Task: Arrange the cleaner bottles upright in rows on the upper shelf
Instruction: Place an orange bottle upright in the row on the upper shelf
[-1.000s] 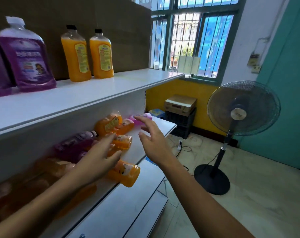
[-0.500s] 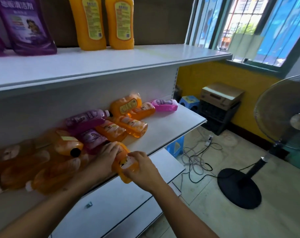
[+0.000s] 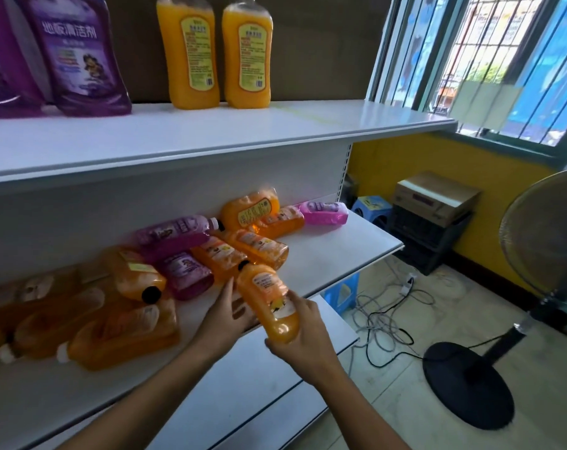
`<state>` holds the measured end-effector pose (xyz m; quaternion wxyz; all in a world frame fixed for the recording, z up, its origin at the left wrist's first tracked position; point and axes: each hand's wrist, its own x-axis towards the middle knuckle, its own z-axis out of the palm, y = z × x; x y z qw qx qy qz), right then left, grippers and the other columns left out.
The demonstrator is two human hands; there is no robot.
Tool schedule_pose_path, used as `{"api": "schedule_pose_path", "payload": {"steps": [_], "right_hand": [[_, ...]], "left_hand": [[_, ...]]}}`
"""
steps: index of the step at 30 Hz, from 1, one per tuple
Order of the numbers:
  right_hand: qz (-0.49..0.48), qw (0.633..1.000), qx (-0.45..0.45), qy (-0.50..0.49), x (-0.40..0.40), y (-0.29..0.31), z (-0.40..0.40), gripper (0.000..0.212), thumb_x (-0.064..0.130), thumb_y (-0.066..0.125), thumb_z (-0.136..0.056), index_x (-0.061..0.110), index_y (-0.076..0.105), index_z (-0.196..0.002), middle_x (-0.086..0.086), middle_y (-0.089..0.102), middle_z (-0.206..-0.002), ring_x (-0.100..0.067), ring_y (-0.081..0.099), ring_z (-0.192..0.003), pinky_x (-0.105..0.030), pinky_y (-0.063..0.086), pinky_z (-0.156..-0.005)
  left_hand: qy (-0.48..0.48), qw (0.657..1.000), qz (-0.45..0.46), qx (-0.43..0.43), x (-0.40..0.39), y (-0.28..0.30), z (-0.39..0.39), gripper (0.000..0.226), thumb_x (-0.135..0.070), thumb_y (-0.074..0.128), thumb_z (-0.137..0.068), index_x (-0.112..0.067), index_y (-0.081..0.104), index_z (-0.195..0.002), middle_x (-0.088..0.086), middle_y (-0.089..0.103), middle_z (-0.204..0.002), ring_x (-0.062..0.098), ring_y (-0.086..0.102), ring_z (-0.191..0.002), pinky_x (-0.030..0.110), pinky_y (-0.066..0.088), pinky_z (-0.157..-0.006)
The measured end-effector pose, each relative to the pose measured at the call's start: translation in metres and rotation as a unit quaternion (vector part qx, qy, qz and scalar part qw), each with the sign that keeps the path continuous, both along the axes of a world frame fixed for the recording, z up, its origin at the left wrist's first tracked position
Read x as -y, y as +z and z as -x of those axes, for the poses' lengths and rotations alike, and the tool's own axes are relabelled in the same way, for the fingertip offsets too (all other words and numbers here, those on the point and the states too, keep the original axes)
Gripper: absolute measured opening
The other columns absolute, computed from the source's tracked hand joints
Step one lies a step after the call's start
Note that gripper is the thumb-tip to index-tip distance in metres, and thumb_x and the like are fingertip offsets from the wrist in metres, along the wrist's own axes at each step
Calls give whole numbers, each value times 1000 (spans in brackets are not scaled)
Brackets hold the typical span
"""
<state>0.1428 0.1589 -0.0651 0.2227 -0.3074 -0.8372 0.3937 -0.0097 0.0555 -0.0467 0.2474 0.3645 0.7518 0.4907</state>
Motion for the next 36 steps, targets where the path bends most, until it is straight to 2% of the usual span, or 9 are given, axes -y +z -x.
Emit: {"api": "schedule_pose_path", "payload": {"steps": [4, 8, 12, 14, 18, 21, 28, 34, 36], "right_hand": [[1, 992, -107, -64, -2, 10, -3, 92, 41, 82, -68, 36, 33, -145, 14, 40, -126, -4, 48, -116, -19, 51, -91], [18, 986, -149, -70, 1, 27, -12, 96, 39, 86, -68, 48, 26, -143, 19, 38, -133, -3, 47, -124, -26, 51, -99], [142, 972, -187, 10, -17, 68, -36, 87, 15, 80, -81, 54, 29, -140, 19, 41, -139, -4, 55, -120, -19, 55, -86], [156, 970, -181, 45, -24, 95, -50, 69, 19, 74, -89, 48, 36, -139, 13, 47, -139, -7, 58, -118, -19, 55, -83], [129, 974, -186, 34, -27, 144, -73, 40, 21, 55, -100, 40, 44, -132, 14, 55, -127, -2, 68, -100, -19, 56, -78], [64, 982, -175, 19, -30, 167, -83, 42, 26, 57, -98, 40, 43, -136, 12, 55, -127, 4, 68, -95, -17, 56, -72], [-29, 992, -114, 48, -54, 200, -97, 90, 63, 73, -75, 70, 12, -141, 11, 35, -150, -21, 60, -120, -42, 59, -91], [-105, 981, -135, 96, -66, 242, -94, 104, 31, 83, -78, 64, 10, -146, 26, 18, -154, -19, 48, -132, -42, 57, -95], [-155, 971, -151, 98, -68, 257, -85, 104, 27, 82, -79, 59, 12, -148, 33, 16, -147, -16, 41, -135, -40, 57, -96]], "left_hand": [[-41, 985, -78, 149, -12, 27, -44, 70, -29, 71, -86, -34, 33, -145, -13, 51, -137, 4, 58, -113, 20, 55, -83], [-64, 971, -125, 194, -19, 56, -66, 66, -42, 74, -80, -42, 41, -137, -20, 64, -122, 7, 66, -106, 24, 57, -83], [-111, 954, -152, 233, -20, 87, -70, 77, -40, 82, -75, -44, 39, -139, -13, 65, -125, 21, 67, -111, 42, 56, -93], [-115, 951, -155, 240, -22, 103, -72, 83, -41, 80, -77, -45, 32, -144, -7, 60, -132, 24, 64, -113, 44, 56, -91], [-131, 942, -156, 267, -25, 132, -78, 76, -28, 75, -81, -45, 31, -141, -4, 56, -131, 27, 60, -116, 43, 57, -90], [-170, 931, -153, 286, -22, 147, -86, 80, -13, 75, -80, -49, 31, -137, -2, 57, -129, 28, 62, -114, 47, 55, -91], [-238, 934, -146, 224, -27, 162, -99, 91, -15, 79, -77, -60, 27, -136, -7, 50, -137, 25, 61, -118, 48, 53, -95], [-274, 958, -85, -16, -31, 196, -100, 101, -30, 64, -91, -54, -20, -143, -26, 25, -141, -2, 47, -121, 17, 45, -96], [-242, 960, -69, -122, -36, 217, -98, 109, -36, 64, -90, -47, -30, -142, -26, 20, -143, -4, 36, -126, 16, 39, -98]]}}
